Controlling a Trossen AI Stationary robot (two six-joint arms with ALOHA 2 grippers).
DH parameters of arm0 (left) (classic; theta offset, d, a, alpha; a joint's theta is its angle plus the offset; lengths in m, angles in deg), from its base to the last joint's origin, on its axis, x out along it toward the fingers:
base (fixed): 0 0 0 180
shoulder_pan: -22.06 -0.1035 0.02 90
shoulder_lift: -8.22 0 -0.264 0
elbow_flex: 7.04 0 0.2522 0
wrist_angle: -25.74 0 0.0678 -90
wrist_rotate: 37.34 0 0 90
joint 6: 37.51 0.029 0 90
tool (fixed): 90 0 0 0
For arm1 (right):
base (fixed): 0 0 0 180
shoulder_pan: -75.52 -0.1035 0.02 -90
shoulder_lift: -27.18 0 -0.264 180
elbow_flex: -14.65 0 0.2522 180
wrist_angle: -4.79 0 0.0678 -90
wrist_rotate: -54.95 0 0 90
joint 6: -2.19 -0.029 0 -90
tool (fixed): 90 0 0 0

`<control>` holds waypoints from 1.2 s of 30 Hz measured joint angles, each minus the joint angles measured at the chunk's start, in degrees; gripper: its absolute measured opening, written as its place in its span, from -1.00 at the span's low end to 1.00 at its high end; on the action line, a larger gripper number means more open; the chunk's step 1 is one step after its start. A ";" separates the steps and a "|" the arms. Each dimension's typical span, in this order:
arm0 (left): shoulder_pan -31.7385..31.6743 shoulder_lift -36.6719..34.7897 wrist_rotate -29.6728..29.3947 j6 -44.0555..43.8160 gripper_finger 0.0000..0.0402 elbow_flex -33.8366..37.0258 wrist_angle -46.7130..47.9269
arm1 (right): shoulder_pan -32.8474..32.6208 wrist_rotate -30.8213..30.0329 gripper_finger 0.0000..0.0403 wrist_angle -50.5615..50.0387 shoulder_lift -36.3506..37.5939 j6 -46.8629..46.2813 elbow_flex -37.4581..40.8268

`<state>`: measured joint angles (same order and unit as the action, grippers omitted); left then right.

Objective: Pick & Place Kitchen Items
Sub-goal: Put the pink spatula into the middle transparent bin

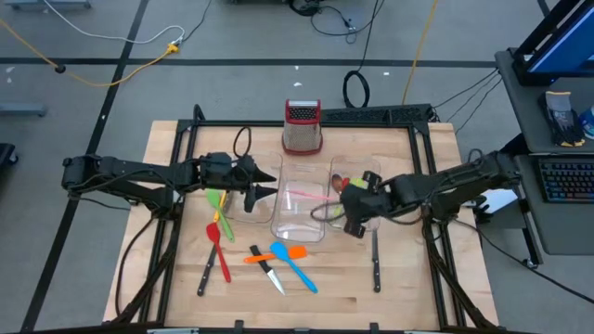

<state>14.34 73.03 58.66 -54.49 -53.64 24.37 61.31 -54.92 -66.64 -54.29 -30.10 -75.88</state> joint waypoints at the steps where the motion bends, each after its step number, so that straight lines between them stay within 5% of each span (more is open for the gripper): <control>1: 0.00 -0.01 0.00 0.30 0.03 0.00 -0.39 | 0.34 1.82 -0.93 -0.01 0.50 -3.66 0.00; 14: 2.10 -0.01 0.04 3.26 0.03 0.00 -2.29 | 3.48 15.44 -0.93 20.17 2.05 -30.68 0.00; 25: 5.24 -0.01 0.00 6.44 0.03 0.00 -2.18 | 2.75 12.11 -0.93 24.30 1.77 -49.43 5.00; 36: 6.86 -0.01 -0.02 8.31 0.03 0.00 -1.11 | 2.44 12.43 -0.93 47.25 1.72 -61.75 17.96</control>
<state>21.20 73.02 58.64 -46.18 -53.64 23.25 63.75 -42.49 -19.38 -52.56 -91.85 -57.93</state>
